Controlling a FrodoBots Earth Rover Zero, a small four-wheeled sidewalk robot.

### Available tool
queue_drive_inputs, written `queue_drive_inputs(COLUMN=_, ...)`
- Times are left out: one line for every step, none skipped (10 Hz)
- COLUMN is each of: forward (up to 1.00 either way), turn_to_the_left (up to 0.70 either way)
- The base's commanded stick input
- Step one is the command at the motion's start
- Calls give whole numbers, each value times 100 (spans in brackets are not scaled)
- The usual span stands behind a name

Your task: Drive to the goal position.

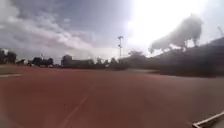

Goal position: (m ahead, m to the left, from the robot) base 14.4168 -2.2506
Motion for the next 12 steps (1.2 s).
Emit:
queue_drive_inputs(forward=70, turn_to_the_left=-35)
queue_drive_inputs(forward=70, turn_to_the_left=-35)
queue_drive_inputs(forward=70, turn_to_the_left=-35)
queue_drive_inputs(forward=70, turn_to_the_left=-35)
queue_drive_inputs(forward=70, turn_to_the_left=-35)
queue_drive_inputs(forward=70, turn_to_the_left=-35)
queue_drive_inputs(forward=70, turn_to_the_left=-35)
queue_drive_inputs(forward=70, turn_to_the_left=-35)
queue_drive_inputs(forward=70, turn_to_the_left=-35)
queue_drive_inputs(forward=70, turn_to_the_left=-35)
queue_drive_inputs(forward=70, turn_to_the_left=-35)
queue_drive_inputs(forward=70, turn_to_the_left=-35)
